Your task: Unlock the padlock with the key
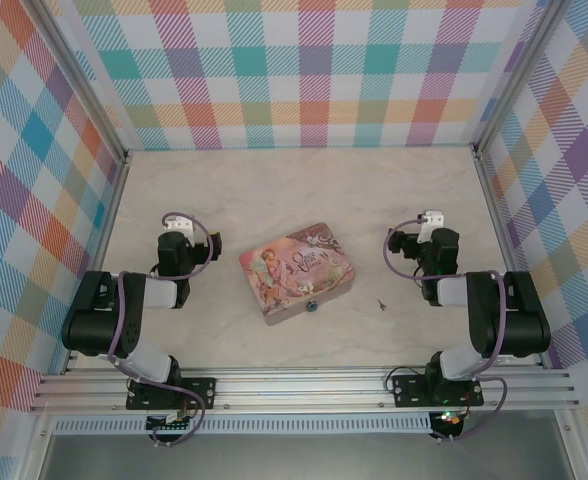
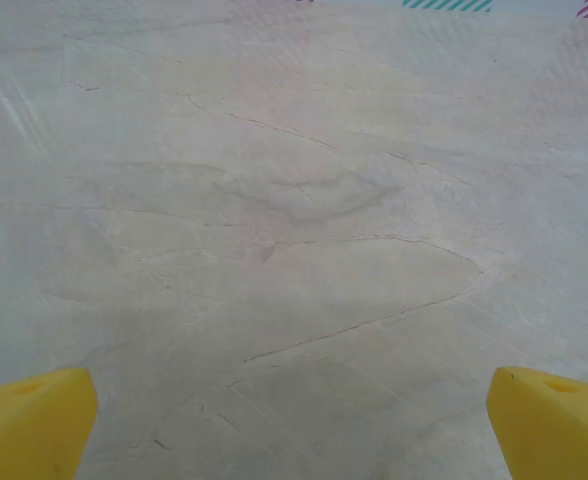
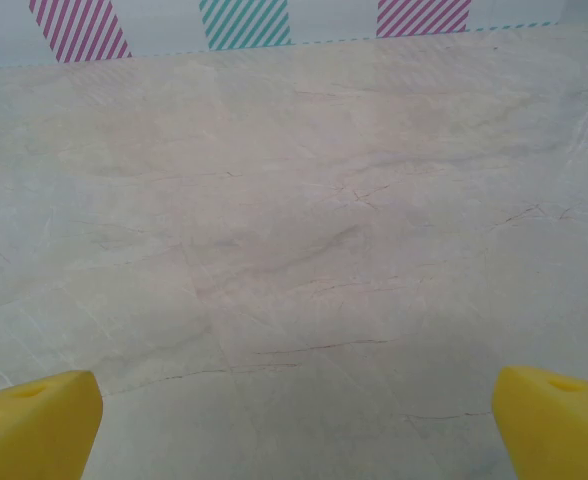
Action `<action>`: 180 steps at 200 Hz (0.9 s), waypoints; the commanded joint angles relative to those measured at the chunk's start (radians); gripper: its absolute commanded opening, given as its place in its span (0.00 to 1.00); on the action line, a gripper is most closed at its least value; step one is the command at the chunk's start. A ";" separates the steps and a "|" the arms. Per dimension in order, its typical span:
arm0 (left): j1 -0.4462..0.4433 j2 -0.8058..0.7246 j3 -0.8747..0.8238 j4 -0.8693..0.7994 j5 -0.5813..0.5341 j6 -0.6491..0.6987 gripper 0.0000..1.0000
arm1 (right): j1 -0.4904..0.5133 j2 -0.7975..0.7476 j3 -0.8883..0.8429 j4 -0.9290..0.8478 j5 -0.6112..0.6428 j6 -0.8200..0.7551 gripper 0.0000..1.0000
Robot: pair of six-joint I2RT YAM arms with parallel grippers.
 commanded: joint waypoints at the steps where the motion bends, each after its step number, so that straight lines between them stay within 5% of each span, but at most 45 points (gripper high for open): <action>1: -0.002 0.001 0.009 -0.005 0.008 -0.008 1.00 | -0.005 0.000 0.012 -0.003 -0.017 -0.005 1.00; 127: 0.000 0.000 0.009 -0.003 0.007 -0.010 1.00 | -0.005 -0.003 0.014 -0.003 -0.013 -0.002 1.00; 180: -0.008 -0.240 0.078 -0.285 -0.025 -0.033 1.00 | -0.005 -0.233 0.183 -0.568 0.016 0.057 1.00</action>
